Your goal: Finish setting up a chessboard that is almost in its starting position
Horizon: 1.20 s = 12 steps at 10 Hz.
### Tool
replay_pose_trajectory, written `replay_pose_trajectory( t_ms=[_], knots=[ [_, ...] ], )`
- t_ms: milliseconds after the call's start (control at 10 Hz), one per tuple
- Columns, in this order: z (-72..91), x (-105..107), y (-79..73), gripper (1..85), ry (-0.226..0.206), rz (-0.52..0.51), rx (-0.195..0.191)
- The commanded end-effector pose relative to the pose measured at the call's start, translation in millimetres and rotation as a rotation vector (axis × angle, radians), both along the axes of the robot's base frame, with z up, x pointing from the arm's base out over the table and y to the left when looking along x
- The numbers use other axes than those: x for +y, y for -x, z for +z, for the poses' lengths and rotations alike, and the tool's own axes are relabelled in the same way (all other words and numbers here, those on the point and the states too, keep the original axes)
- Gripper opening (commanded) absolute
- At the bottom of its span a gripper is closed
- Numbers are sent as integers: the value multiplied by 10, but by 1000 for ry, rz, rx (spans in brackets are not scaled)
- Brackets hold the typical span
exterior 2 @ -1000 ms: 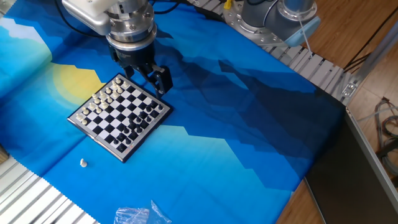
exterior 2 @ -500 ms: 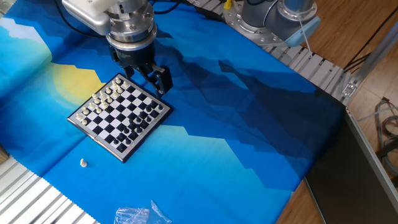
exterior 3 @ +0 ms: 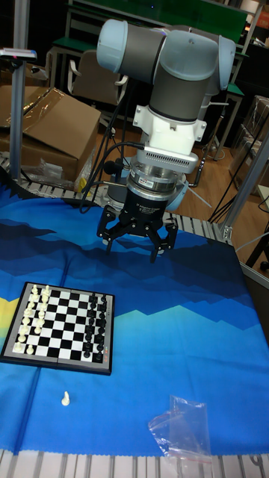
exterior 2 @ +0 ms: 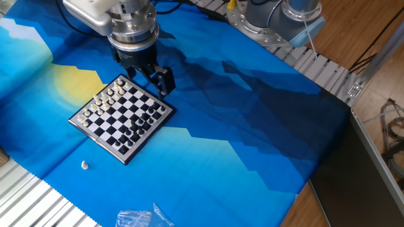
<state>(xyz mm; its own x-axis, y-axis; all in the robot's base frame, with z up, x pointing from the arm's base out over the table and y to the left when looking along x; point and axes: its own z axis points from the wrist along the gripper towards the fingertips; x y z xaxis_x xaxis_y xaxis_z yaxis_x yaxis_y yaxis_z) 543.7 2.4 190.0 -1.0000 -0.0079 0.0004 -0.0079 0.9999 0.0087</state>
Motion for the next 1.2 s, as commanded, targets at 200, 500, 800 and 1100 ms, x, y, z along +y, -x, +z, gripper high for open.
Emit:
replay_pose_trajectory(
  t_ms=[200,500,800,1100],
  knots=[
    [63,152,-560,10,-46,23,-218],
    [62,148,-558,10,-44,23,-218],
    [48,104,-480,10,-29,28,-192],
    [4,75,-335,10,-28,17,-151]
  ],
)
